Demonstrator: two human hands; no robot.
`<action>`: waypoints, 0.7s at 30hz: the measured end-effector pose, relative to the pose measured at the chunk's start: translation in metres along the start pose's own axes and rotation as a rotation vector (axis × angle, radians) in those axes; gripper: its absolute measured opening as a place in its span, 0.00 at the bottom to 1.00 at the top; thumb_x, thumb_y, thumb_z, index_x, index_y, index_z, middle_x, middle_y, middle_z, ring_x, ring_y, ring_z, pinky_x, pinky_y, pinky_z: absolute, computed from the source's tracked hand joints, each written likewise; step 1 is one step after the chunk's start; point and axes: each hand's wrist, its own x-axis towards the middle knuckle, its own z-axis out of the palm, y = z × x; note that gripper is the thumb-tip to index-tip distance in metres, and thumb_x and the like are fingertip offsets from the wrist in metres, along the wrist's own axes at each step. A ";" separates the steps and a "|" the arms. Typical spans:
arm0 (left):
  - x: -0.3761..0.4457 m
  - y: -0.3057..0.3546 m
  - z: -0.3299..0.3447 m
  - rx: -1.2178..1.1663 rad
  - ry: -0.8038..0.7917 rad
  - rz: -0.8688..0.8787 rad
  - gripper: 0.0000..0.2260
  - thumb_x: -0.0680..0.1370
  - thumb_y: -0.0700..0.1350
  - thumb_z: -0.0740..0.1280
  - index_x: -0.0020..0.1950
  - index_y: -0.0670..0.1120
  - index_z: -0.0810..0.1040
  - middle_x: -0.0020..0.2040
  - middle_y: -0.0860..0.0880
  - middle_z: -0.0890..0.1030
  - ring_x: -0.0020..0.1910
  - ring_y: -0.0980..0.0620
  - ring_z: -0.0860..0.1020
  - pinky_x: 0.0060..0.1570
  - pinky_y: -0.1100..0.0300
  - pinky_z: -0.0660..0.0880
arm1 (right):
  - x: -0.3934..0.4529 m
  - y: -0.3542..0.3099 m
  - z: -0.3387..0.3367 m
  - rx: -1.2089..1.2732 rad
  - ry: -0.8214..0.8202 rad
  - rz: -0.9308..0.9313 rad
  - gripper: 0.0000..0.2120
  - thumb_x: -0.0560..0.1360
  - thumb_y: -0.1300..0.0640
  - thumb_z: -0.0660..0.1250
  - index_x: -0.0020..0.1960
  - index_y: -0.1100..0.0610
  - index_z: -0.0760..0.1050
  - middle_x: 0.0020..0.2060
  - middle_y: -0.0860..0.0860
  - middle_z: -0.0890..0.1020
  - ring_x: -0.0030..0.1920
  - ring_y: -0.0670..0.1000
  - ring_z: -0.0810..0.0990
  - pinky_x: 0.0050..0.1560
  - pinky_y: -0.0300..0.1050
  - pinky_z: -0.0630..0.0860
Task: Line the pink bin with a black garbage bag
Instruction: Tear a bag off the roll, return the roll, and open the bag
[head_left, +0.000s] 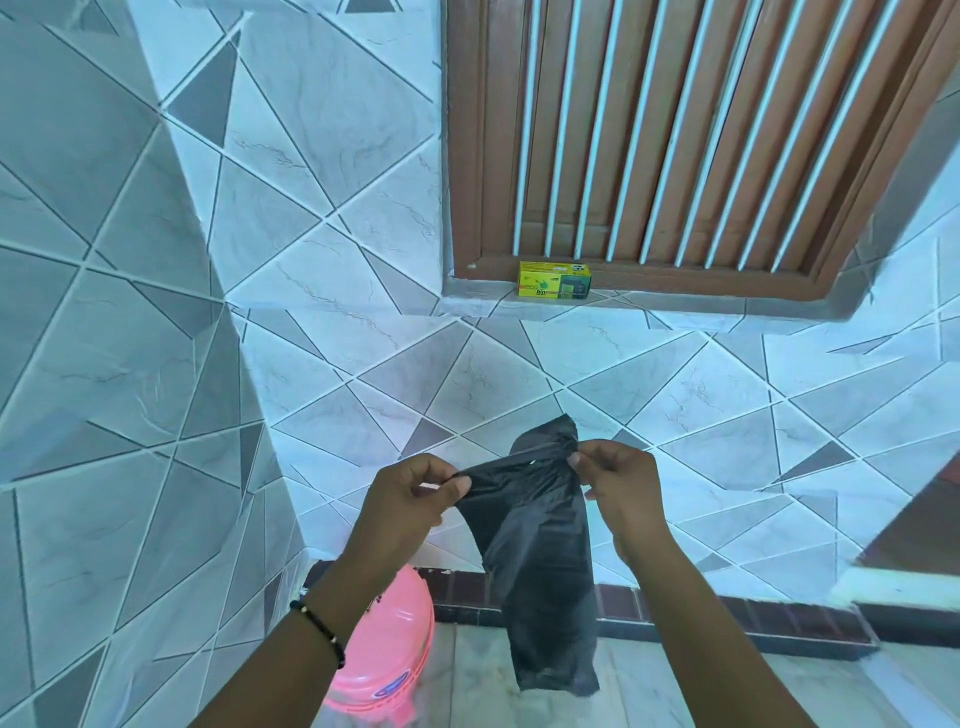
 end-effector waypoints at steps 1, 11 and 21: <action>0.000 0.001 0.002 -0.056 0.008 -0.021 0.05 0.72 0.46 0.71 0.39 0.47 0.79 0.40 0.48 0.83 0.40 0.48 0.80 0.45 0.53 0.80 | -0.002 -0.002 0.001 0.028 -0.008 0.010 0.05 0.72 0.65 0.70 0.41 0.57 0.80 0.36 0.54 0.83 0.38 0.54 0.80 0.38 0.41 0.75; -0.001 0.018 0.025 -0.509 0.059 -0.171 0.14 0.68 0.31 0.73 0.47 0.44 0.73 0.35 0.46 0.79 0.29 0.55 0.78 0.32 0.64 0.78 | -0.053 -0.022 0.046 -0.046 -0.255 -0.155 0.07 0.68 0.59 0.74 0.42 0.51 0.77 0.38 0.46 0.82 0.37 0.41 0.78 0.41 0.30 0.72; 0.001 0.003 0.012 -0.581 0.028 -0.195 0.02 0.74 0.40 0.69 0.42 0.42 0.80 0.35 0.48 0.82 0.35 0.51 0.78 0.40 0.59 0.76 | -0.027 -0.008 0.025 0.100 -0.123 -0.060 0.11 0.69 0.65 0.72 0.31 0.57 0.74 0.29 0.56 0.78 0.31 0.53 0.75 0.36 0.47 0.75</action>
